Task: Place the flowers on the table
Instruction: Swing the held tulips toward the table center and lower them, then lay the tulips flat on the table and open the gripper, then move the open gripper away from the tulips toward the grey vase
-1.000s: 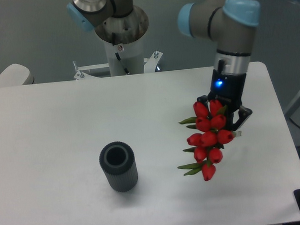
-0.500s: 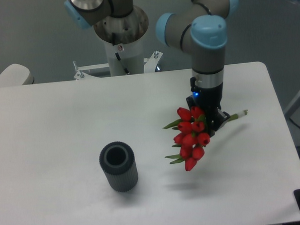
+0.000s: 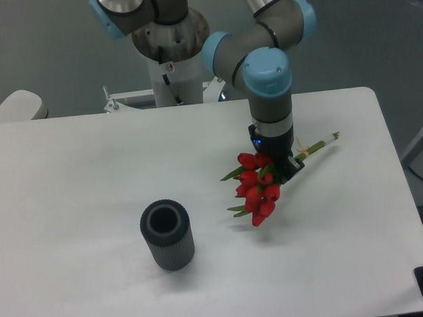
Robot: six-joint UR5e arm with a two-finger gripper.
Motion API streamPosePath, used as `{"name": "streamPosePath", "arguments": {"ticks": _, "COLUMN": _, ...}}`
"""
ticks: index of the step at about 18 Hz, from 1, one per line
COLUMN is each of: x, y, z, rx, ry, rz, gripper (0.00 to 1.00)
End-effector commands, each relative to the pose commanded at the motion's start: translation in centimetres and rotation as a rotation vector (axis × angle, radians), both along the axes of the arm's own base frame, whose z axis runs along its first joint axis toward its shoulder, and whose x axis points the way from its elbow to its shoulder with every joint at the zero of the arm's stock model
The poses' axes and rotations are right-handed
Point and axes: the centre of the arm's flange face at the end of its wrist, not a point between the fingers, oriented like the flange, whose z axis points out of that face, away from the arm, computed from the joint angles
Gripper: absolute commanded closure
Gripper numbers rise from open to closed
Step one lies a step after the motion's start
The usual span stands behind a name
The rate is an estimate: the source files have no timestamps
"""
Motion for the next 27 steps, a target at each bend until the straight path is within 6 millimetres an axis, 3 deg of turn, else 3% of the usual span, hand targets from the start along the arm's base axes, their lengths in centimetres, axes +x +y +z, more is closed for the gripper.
{"name": "streamPosePath", "arguments": {"ticks": 5, "x": -0.1, "y": 0.4, "z": -2.7, "rx": -0.024, "ry": -0.039, "rz": -0.008, "gripper": 0.59}}
{"name": "streamPosePath", "arguments": {"ticks": 10, "x": 0.1, "y": 0.3, "z": -3.1, "rx": -0.026, "ry": -0.049, "rz": -0.007, "gripper": 0.53}}
{"name": "streamPosePath", "arguments": {"ticks": 11, "x": 0.1, "y": 0.3, "z": -3.1, "rx": -0.026, "ry": -0.049, "rz": -0.007, "gripper": 0.44}}
{"name": "streamPosePath", "arguments": {"ticks": 13, "x": -0.1, "y": 0.3, "z": -2.9, "rx": -0.018, "ry": -0.038, "rz": -0.007, "gripper": 0.13}}
{"name": "streamPosePath", "arguments": {"ticks": 15, "x": -0.4, "y": 0.5, "z": -2.3, "rx": -0.013, "ry": -0.027, "rz": -0.005, "gripper": 0.02}}
{"name": "streamPosePath", "arguments": {"ticks": 16, "x": -0.4, "y": 0.5, "z": -2.1, "rx": -0.011, "ry": -0.024, "rz": -0.007, "gripper": 0.0}}
{"name": "streamPosePath", "arguments": {"ticks": 24, "x": -2.2, "y": 2.1, "z": 3.5, "rx": 0.047, "ry": 0.073, "rz": -0.014, "gripper": 0.0}}
{"name": "streamPosePath", "arguments": {"ticks": 27, "x": -2.8, "y": 3.7, "z": 6.7, "rx": 0.073, "ry": 0.108, "rz": -0.015, "gripper": 0.0}}
